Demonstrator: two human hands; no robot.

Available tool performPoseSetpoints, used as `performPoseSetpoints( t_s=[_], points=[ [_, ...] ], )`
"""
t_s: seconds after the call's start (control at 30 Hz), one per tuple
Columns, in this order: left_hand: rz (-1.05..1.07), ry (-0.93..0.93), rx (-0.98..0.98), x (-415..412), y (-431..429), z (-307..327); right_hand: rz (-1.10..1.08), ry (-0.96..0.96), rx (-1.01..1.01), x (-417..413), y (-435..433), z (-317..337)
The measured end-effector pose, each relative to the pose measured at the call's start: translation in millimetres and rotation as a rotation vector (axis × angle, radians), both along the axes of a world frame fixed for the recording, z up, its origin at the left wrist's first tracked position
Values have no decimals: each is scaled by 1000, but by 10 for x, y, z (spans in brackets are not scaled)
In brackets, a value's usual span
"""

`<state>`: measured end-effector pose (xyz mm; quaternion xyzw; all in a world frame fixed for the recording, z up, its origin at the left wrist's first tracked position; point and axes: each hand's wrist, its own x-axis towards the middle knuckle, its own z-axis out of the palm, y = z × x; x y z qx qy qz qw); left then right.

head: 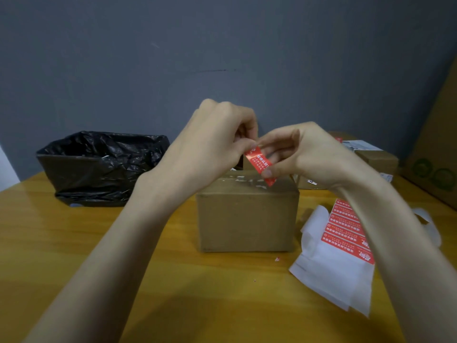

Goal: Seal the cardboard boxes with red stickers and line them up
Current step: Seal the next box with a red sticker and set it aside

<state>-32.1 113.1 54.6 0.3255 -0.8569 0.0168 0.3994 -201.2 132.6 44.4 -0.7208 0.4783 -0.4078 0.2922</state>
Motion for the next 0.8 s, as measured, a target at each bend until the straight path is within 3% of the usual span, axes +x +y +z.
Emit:
performPoseSetpoints(
  t_s=[0.5,0.8],
  points=[
    [-36,-113,-93,-109,59,-41,-15,55,59,-51,-62,-31],
    [-46,-74,-76,-107,70,-37,-3,24,34,-66,-13,-17]
  ],
)
